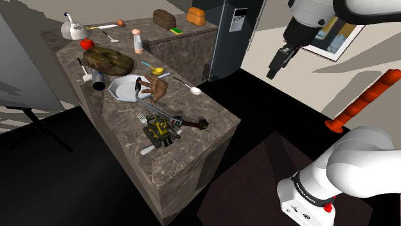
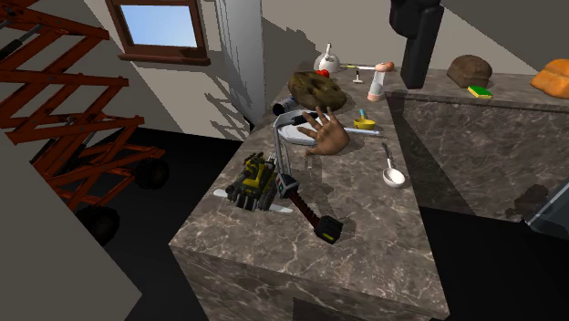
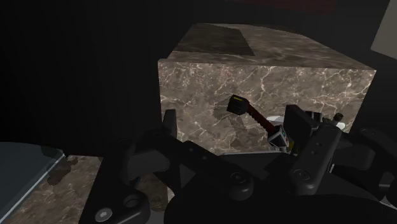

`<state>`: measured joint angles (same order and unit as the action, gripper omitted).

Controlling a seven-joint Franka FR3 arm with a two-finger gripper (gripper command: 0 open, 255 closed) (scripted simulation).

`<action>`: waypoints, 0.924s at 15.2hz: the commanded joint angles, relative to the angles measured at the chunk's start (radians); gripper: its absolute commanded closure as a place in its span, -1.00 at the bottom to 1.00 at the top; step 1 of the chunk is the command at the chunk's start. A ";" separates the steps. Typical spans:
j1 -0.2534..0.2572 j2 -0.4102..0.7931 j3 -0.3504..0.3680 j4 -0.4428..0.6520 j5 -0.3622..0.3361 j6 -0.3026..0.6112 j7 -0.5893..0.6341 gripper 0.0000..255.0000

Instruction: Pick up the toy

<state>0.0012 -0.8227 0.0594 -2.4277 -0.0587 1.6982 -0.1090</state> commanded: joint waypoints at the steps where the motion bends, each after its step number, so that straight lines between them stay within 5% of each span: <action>1: 0.000 0.000 0.000 0.000 0.000 0.000 0.000 -1.00; 14: 0.053 0.293 0.183 -0.079 0.081 0.396 0.207 -1.00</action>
<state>0.0495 -0.5540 0.2260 -2.4989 0.0177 2.0578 0.0782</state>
